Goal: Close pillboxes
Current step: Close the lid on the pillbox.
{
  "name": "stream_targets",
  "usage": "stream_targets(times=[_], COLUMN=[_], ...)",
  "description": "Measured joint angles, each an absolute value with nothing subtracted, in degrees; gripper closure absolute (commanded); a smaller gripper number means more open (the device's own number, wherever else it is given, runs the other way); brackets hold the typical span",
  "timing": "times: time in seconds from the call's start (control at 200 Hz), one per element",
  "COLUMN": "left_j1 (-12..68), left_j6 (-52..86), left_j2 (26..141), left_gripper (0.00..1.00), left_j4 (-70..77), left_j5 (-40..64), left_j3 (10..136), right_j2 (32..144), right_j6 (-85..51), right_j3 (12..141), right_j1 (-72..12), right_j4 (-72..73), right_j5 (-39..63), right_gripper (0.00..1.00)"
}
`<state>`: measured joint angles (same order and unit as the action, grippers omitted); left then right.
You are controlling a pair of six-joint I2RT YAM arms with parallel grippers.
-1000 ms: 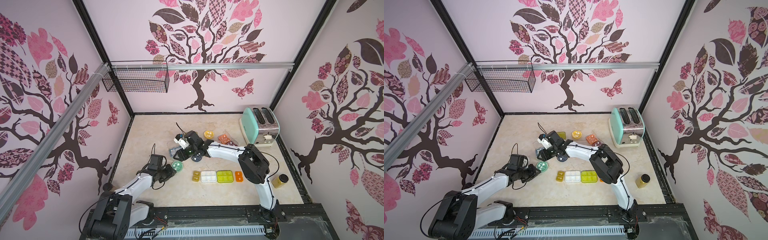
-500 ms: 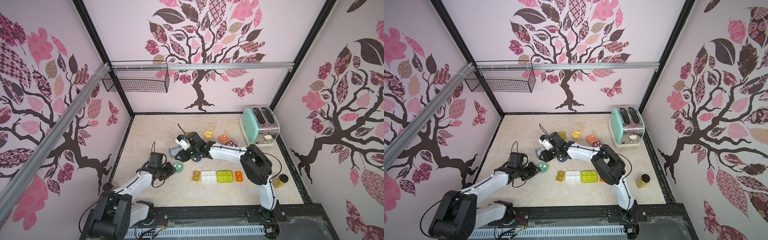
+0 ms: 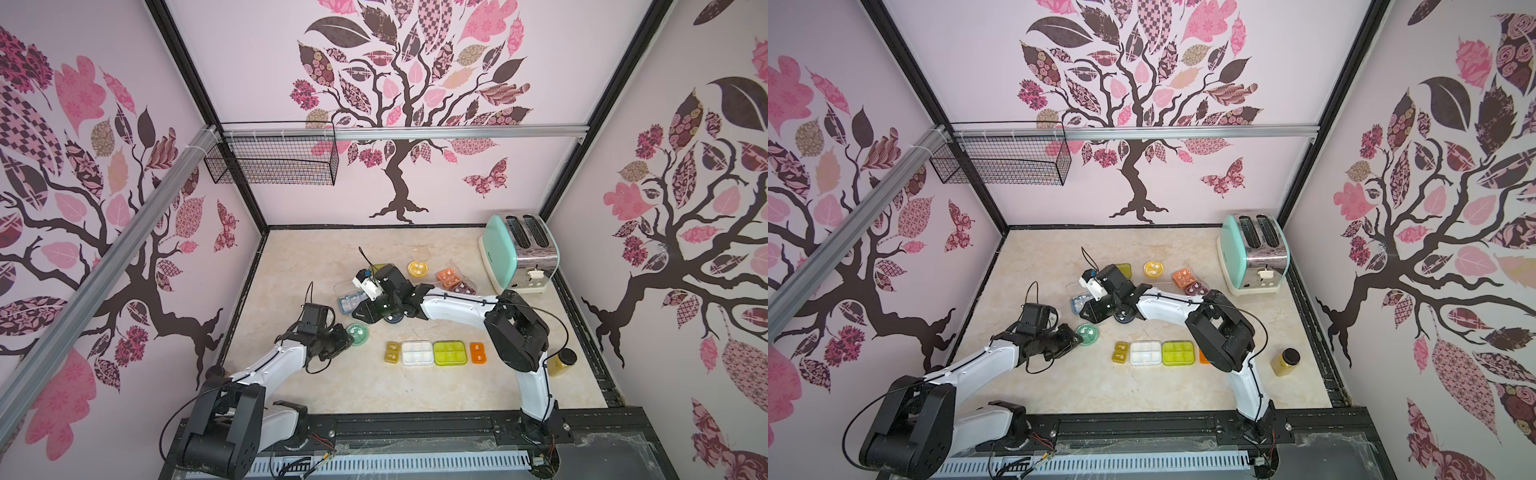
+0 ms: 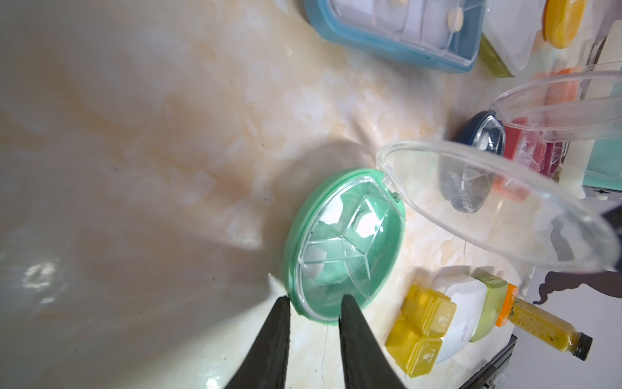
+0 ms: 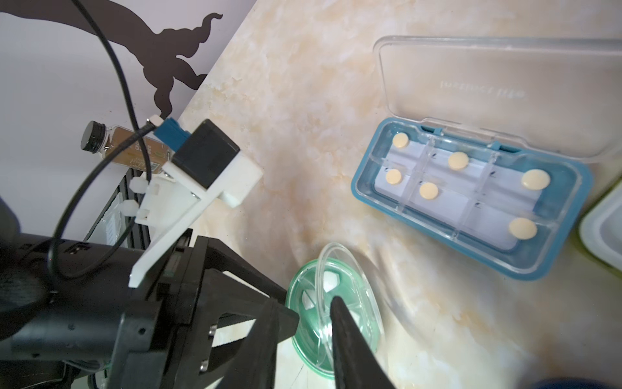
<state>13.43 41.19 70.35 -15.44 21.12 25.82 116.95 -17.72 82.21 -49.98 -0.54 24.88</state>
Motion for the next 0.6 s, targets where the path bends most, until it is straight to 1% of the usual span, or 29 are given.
stream_targets(times=[0.305,0.6], left_j1=[15.4,17.6], left_j6=[41.8,42.5], left_j2=[70.4,69.9], left_gripper=[0.73,0.73], left_j4=[-15.3,-15.2], left_j5=[20.9,20.6], left_j3=[26.3,26.9], right_j2=[116.7,116.6], right_j6=[-21.2,-23.9], right_j3=[78.5,75.0], right_j1=[-50.2,-50.5], right_j4=[1.9,4.8], right_j5=[26.8,27.0], right_gripper=[0.73,0.73])
